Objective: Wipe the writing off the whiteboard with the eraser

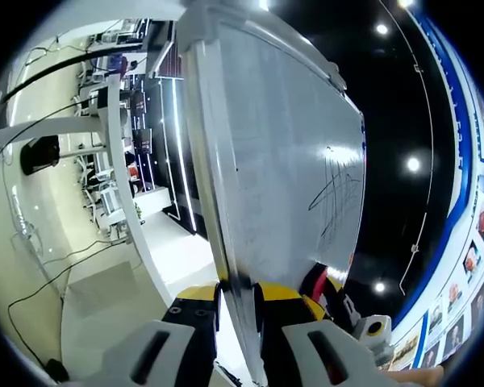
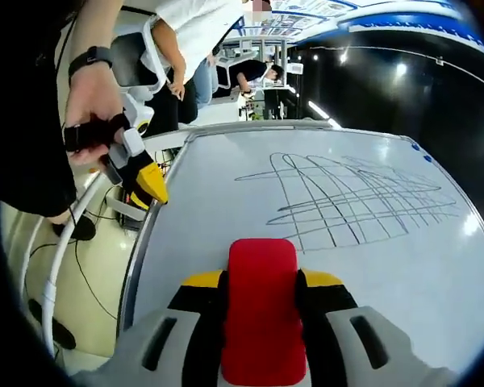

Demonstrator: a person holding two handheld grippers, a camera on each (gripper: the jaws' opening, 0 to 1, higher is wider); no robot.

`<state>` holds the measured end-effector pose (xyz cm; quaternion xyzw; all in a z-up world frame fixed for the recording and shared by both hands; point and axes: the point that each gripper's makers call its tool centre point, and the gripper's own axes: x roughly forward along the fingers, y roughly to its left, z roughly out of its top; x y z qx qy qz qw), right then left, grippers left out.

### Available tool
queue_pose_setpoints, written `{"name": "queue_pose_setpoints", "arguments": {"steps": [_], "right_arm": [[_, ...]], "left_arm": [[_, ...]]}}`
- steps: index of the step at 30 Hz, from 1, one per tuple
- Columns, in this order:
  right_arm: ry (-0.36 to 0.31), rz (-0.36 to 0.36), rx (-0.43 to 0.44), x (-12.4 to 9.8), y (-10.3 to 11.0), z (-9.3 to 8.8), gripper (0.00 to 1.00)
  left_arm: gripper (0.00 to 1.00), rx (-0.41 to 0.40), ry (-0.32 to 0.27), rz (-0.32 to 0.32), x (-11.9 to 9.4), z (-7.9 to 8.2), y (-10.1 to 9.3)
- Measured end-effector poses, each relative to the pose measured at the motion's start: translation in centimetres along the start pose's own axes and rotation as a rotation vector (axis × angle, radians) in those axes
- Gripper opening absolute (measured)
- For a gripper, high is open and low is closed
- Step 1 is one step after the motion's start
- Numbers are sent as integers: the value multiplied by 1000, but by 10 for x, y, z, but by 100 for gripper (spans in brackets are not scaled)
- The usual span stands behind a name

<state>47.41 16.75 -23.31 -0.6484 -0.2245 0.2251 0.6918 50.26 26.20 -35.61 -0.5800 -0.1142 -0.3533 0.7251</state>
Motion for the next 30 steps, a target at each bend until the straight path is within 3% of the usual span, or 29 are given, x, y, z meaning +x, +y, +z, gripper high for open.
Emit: {"name": "queue_pose_setpoints", "arguments": {"steps": [30], "right_arm": [[-23, 80, -76, 16, 5, 15, 37]], "left_arm": [[20, -3, -8, -7, 0, -1, 0]]}}
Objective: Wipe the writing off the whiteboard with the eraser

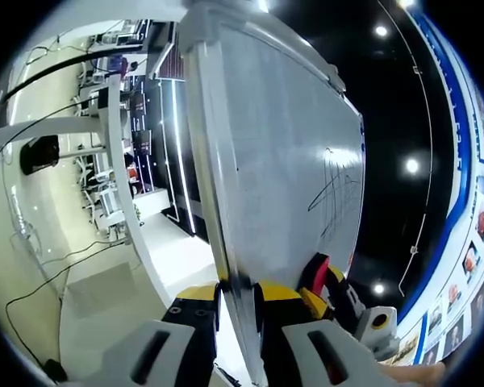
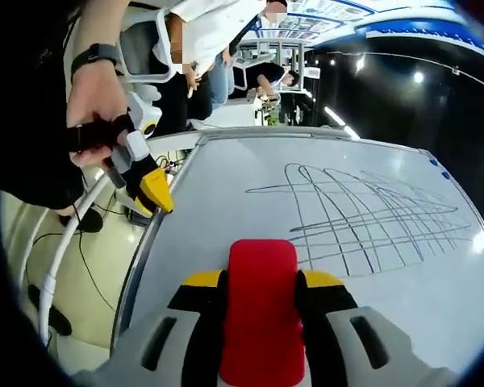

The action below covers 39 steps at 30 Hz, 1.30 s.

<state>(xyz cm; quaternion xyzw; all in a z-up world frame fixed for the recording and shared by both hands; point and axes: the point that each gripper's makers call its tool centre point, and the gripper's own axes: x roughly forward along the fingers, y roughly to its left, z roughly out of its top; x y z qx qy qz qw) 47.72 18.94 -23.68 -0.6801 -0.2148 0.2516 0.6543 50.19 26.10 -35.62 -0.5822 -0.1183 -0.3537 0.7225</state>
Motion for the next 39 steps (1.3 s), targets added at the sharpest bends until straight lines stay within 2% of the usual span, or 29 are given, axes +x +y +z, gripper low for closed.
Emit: {"name": "queue_pose_setpoints", "arguments": {"steps": [5, 12, 14, 15, 17, 24, 26, 28, 29, 33, 34, 35, 36, 37, 38, 39], "right_arm": [[-7, 21, -16, 1, -5, 2, 36], [-32, 30, -3, 2, -37, 4, 36], [-38, 44, -29, 1, -43, 4, 36], [-59, 59, 6, 1, -46, 6, 36], [-54, 55, -8, -1, -58, 6, 36], [-93, 73, 44, -3, -103, 12, 36], [-93, 57, 38, -5, -119, 12, 36], [-117, 61, 89, -6, -137, 13, 36], [-107, 49, 65, -6, -145, 10, 36], [-121, 66, 67, -9, -175, 9, 36], [-149, 78, 136, -10, -182, 11, 36], [-121, 47, 68, -11, -195, 3, 36], [-127, 54, 87, -12, -200, 3, 36], [-151, 72, 152, -10, -204, 2, 36], [-119, 57, 66, -9, -211, -2, 36], [-124, 58, 82, -9, -215, -2, 36]], "left_arm": [[20, 2, 8, -2, 0, 0, 0], [20, -3, 9, -2, 1, 0, 0], [20, -3, 10, -1, 1, 0, 0], [20, -3, 12, 0, 1, 0, 0], [20, -5, 12, 0, 1, 0, 1], [20, -5, 11, 3, 1, 0, 1], [20, -4, 11, 2, 1, -1, 0], [20, -7, 8, 2, 1, -1, 0], [20, -7, 8, 3, 1, -1, 0], [20, -7, 9, 5, 1, 0, 1], [20, -8, 9, 5, 1, -1, 0], [20, -7, 8, 6, 1, -1, 0], [20, -8, 7, 6, 1, -1, 0], [20, -9, 5, 6, 1, -1, 0], [20, -8, 4, 6, 0, -1, 0], [20, -9, 3, 7, 0, -1, 0]]}}
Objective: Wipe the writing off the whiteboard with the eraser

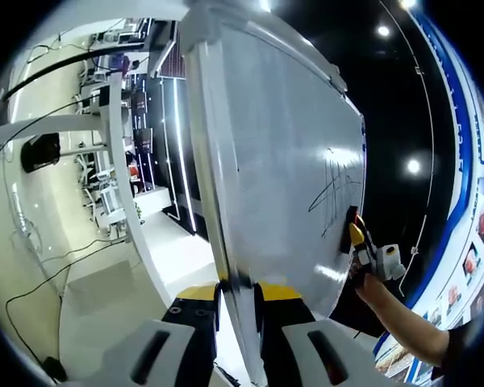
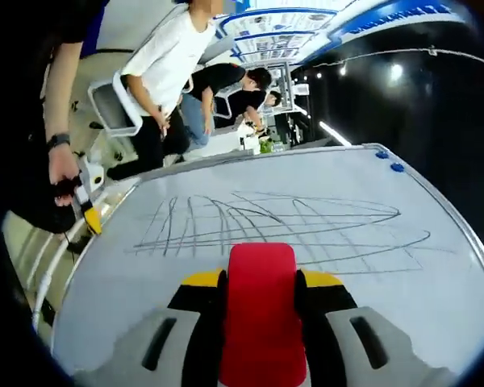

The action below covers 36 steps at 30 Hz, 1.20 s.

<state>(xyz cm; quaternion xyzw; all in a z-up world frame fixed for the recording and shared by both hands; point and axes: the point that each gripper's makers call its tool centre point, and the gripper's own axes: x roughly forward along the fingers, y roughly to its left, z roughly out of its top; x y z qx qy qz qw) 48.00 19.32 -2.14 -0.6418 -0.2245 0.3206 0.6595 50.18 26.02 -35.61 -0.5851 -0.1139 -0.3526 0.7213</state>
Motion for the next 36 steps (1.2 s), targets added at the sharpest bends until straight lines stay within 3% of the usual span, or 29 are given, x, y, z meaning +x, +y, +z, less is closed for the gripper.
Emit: {"name": "queue_pose_setpoints", "arguments": {"steps": [4, 5, 8, 14, 28, 31, 36], "right_arm": [[-1, 11, -8, -1, -17, -1, 36], [17, 9, -64, -2, -20, -3, 36], [9, 20, -45, -2, -24, -2, 36], [14, -40, -43, -7, -63, -1, 36], [27, 10, -113, -13, -109, 0, 36], [23, -55, -64, -20, -144, 2, 36], [46, -45, -93, -23, -161, 3, 36]], "left_arm": [[20, 2, 1, 2, 0, 0, 0], [20, 1, 1, 3, 0, 0, 0], [19, 3, 0, 4, 0, 0, 0], [19, 0, -2, 1, 0, 0, -1], [19, -3, -4, -4, 1, 0, 1], [19, -7, -6, -10, 1, -1, 1], [19, -3, -5, -12, 1, -1, 0]]}}
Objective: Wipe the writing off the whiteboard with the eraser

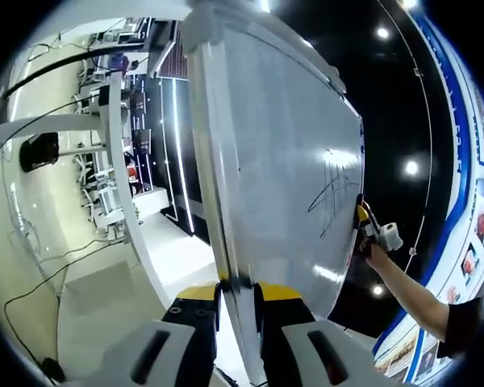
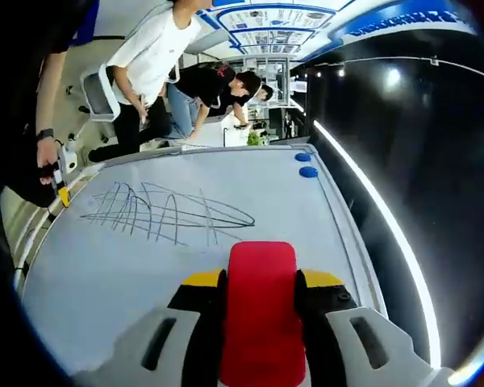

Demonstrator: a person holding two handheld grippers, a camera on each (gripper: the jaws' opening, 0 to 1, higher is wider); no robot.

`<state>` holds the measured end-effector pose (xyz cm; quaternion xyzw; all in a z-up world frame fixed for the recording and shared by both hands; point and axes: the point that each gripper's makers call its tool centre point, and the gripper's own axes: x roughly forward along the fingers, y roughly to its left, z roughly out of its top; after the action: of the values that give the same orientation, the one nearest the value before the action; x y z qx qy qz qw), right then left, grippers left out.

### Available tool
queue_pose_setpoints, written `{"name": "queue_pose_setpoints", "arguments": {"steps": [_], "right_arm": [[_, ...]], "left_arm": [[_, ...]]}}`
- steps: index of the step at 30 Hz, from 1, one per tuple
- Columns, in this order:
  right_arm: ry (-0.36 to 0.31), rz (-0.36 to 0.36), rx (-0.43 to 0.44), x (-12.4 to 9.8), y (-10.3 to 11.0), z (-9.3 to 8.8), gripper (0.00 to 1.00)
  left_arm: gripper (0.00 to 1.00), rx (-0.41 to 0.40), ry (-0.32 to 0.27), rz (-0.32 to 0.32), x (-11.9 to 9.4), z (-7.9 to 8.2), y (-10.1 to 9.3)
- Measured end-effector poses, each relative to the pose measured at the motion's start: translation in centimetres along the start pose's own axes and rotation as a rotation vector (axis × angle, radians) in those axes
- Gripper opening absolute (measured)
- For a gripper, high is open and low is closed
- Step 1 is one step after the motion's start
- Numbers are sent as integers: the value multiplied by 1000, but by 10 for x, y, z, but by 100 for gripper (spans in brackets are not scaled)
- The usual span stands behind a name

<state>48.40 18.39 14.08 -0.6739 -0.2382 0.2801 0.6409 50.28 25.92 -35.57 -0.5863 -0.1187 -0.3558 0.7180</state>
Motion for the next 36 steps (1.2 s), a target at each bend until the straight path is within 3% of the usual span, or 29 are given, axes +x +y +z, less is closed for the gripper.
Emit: {"name": "queue_pose_setpoints", "arguments": {"steps": [11, 21, 27, 36], "right_arm": [[21, 11, -1, -8, -16, -2, 37], [69, -55, 68, -51, -14, -40, 37], [113, -26, 6, -41, -12, -33, 37], [84, 6, -22, 1, -14, 2, 37]], "left_arm": [[19, 5, 11, -12, 0, 0, 1], [19, 8, 16, -6, 0, 0, 1], [19, 7, -10, -6, -1, 2, 0], [19, 7, -2, -10, -1, 0, -1]]}}
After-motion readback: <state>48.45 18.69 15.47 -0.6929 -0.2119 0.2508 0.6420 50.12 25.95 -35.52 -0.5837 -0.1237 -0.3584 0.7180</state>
